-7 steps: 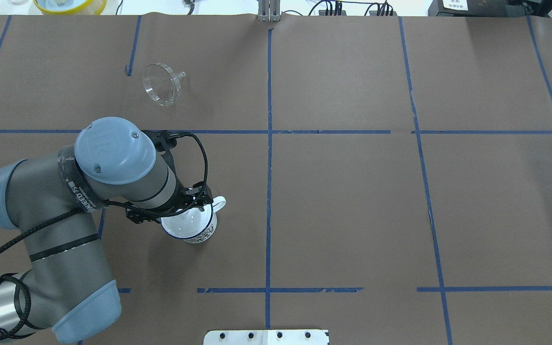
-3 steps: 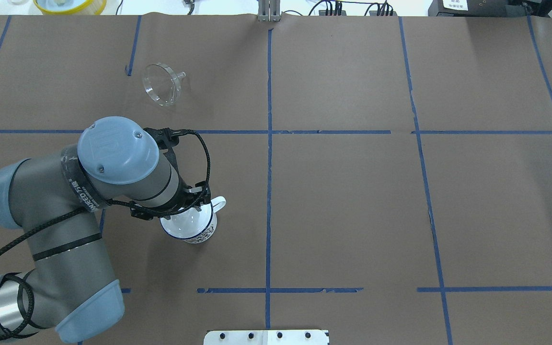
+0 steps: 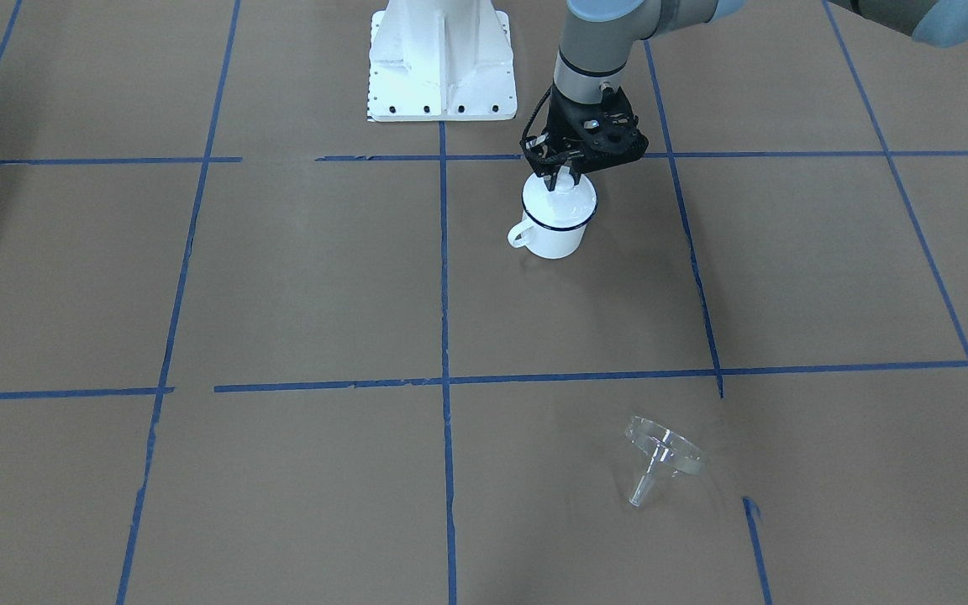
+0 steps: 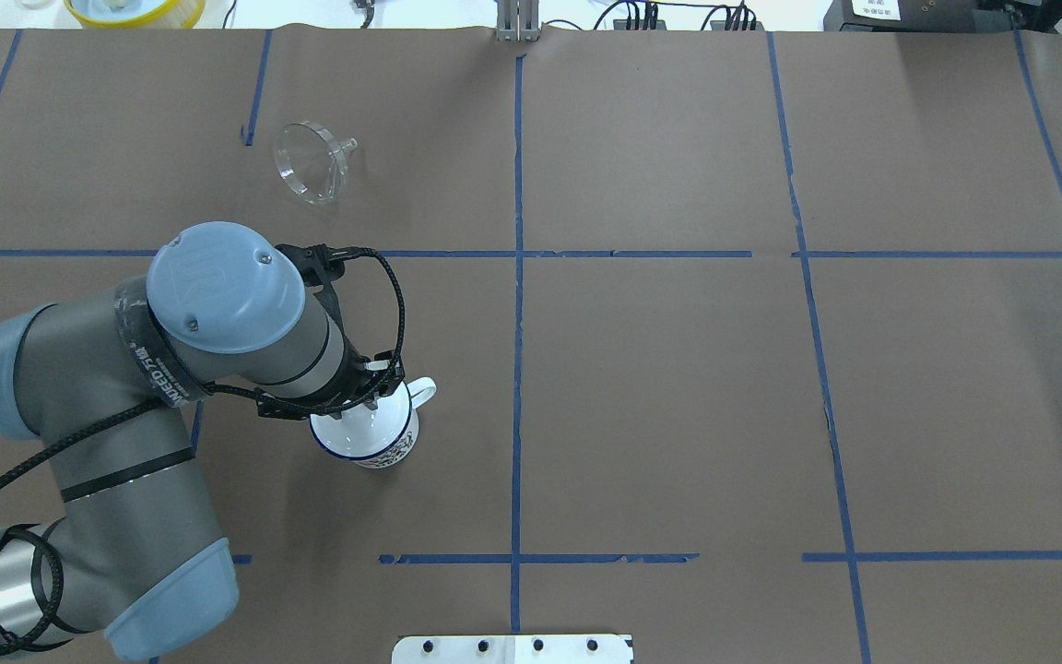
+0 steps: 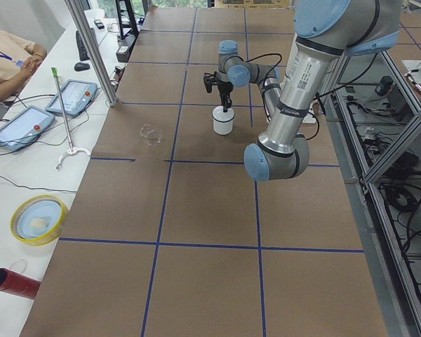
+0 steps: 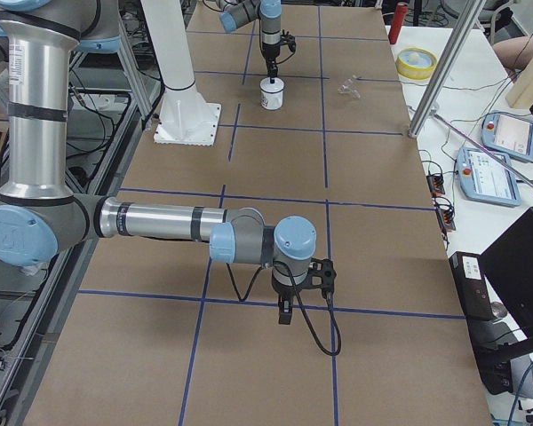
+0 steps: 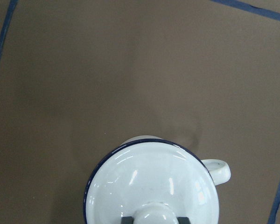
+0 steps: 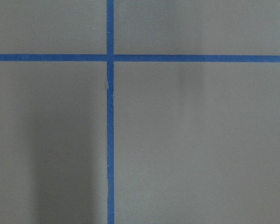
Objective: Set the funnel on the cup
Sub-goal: 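Lower the left gripper and grasp the lid's knob, then lift the lid off the mug and set it beside the mug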
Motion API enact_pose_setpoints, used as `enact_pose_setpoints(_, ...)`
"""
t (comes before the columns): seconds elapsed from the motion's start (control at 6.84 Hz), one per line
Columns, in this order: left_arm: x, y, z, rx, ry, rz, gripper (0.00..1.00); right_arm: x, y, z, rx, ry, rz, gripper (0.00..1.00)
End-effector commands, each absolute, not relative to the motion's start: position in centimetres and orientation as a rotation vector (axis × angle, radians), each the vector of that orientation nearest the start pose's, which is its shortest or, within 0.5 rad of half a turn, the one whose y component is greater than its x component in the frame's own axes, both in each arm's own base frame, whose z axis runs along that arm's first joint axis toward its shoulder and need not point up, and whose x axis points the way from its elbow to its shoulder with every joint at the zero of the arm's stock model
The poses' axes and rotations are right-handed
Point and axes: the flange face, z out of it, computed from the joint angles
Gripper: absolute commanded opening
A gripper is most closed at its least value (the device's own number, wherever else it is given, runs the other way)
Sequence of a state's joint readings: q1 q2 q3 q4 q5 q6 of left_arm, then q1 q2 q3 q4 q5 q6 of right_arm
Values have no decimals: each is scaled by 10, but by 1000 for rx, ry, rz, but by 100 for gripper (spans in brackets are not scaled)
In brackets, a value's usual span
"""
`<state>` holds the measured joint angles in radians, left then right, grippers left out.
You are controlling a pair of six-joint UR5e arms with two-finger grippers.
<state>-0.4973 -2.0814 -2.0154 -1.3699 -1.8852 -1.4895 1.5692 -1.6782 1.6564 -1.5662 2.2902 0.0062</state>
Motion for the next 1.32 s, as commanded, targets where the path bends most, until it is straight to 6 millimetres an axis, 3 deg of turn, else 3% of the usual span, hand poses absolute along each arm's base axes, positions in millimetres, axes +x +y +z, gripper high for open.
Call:
enact_pose_setpoints(0.0, 440, -364, 204, -59, 831, -281, 0, 67, -445, 670, -19, -719, 10, 100)
enact_pose_setpoints(0.29, 376, -376, 167, -11, 870, -349, 0, 67, -445, 670, -19, -719, 10, 100)
enact_pose_setpoints(0.44, 352, -379, 164, -2, 861, -380, 0, 67, -445, 670, -19, -719, 10, 100)
enact_pose_setpoints(0.73, 331, -373, 203, 7, 805, -347, 0, 67, -445, 670, -19, -719, 10, 100)
enact_pose_setpoints(1.02, 329, -370, 256, 26, 754, -237, 0, 67, -445, 670, -19, -719, 10, 100)
enact_pose_setpoints(1.17, 320, -363, 307, 47, 795, -214, 0, 67, -445, 670, -19, -719, 10, 100)
